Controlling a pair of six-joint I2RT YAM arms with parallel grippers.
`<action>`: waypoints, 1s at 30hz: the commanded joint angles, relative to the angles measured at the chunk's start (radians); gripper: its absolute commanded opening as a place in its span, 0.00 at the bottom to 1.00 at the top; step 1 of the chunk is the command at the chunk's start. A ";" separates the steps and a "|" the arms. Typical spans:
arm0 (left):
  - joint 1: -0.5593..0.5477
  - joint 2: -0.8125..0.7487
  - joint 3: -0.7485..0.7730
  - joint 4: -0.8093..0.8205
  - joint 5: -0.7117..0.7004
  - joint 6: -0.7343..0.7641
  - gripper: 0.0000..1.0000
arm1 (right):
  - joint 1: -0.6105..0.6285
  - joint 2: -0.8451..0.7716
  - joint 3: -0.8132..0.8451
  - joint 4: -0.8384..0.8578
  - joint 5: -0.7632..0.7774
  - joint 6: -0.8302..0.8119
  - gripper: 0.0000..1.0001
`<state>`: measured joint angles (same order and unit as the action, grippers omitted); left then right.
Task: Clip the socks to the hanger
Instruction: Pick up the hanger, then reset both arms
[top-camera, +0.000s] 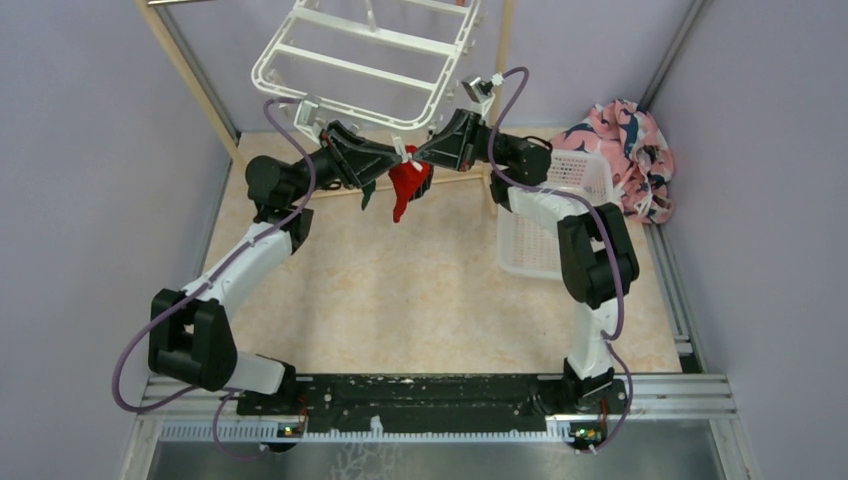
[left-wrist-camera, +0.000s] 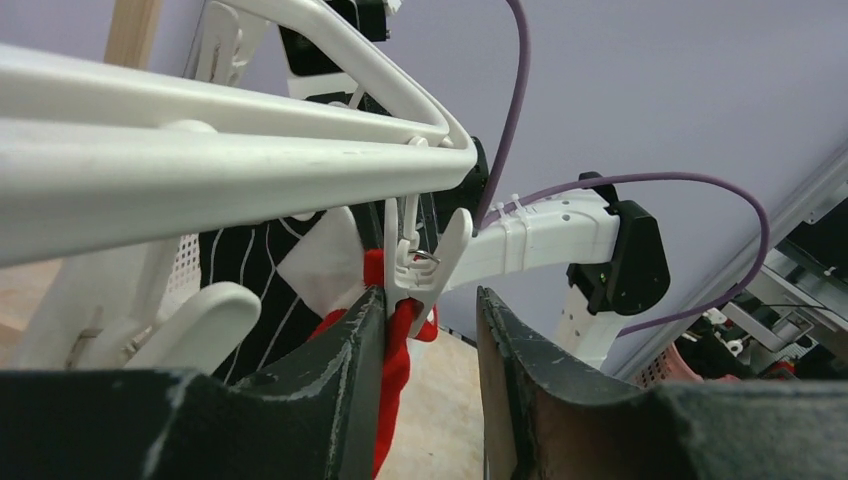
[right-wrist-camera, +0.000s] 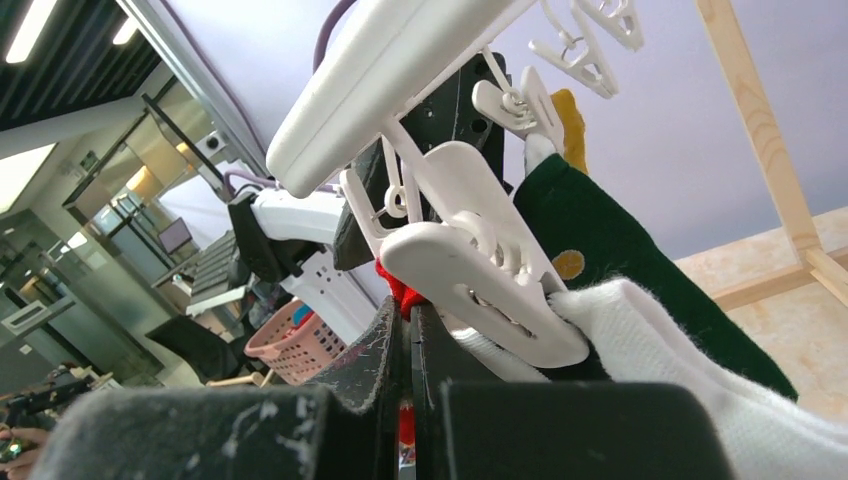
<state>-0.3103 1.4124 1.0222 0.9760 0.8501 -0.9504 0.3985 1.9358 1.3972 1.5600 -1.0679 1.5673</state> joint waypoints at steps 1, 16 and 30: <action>-0.006 0.005 0.009 0.018 0.045 -0.008 0.45 | 0.012 0.008 0.067 0.160 0.029 -0.005 0.00; -0.006 -0.137 -0.014 -0.362 -0.237 0.286 0.98 | 0.017 -0.019 0.003 0.160 0.020 -0.048 0.60; -0.054 -0.243 -0.089 -0.510 -0.456 0.357 0.99 | -0.109 -0.138 -0.322 0.132 0.053 -0.157 0.62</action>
<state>-0.3420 1.1954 0.9596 0.5072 0.4469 -0.6262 0.3202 1.9129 1.1084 1.5585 -1.0393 1.4788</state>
